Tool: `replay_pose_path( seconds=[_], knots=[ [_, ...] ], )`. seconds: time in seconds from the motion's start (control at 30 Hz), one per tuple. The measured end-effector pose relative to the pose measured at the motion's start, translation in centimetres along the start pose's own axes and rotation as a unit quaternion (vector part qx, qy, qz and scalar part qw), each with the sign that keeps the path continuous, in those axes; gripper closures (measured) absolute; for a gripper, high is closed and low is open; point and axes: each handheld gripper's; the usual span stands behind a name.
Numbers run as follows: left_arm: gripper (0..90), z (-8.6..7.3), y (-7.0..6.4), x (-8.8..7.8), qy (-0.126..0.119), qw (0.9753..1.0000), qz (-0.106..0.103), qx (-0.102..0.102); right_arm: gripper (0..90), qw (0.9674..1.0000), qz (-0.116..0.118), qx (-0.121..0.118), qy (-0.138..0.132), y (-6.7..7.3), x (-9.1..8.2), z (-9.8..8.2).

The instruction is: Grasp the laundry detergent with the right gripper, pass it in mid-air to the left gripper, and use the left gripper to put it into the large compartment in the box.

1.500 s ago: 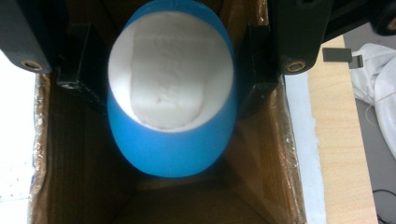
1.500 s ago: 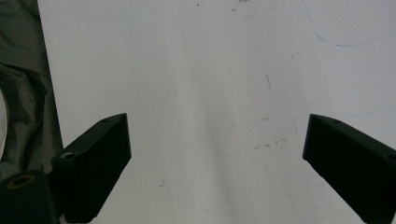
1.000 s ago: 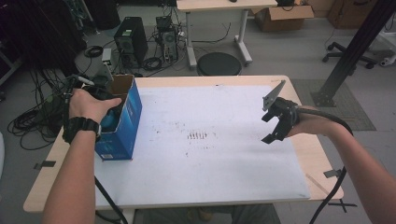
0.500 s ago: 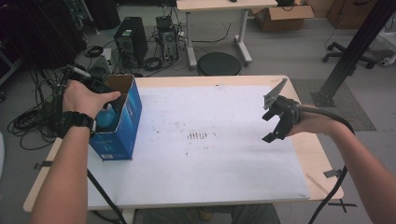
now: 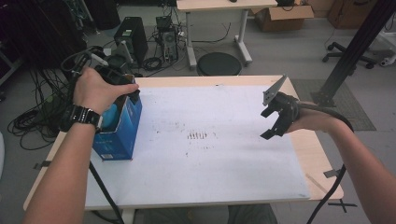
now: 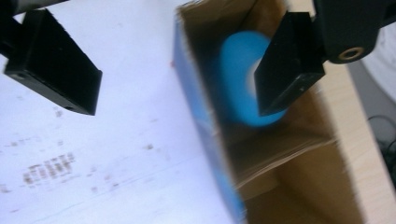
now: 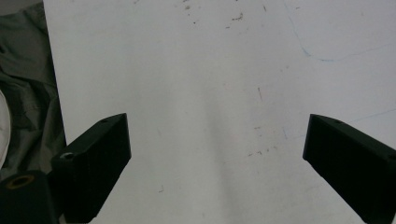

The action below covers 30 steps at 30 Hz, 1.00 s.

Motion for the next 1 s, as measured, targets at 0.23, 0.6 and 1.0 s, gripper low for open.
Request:
replay_pose_path(
  seconds=[0.23, 0.6, 1.0],
  knots=[
    [11.5, 1.0, -3.0, 1.1, 0.001, 0.9986, -0.020, 0.048, 7.4, 1.0000, -0.001, -0.003, -0.002, 0.1, 0.0, 0.2],
    [8.2, 1.1, -7.3, 3.3, 0.002, 0.9925, -0.074, 0.097, 7.0, 0.9999, 0.002, -0.006, -0.011, -0.2, 0.3, 0.6],
    [4.9, 0.2, -9.7, 5.1, 0.006, 0.9845, -0.124, 0.124, 5.8, 0.9998, 0.000, -0.006, -0.021, -0.3, 0.2, 0.8]
  ],
)
Point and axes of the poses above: each handheld gripper's, and its own axes: x roughly forward along the jaws, z roughly out of its top, y roughly to its left, and after that the axes turned 7 degrees about -y, right-handed
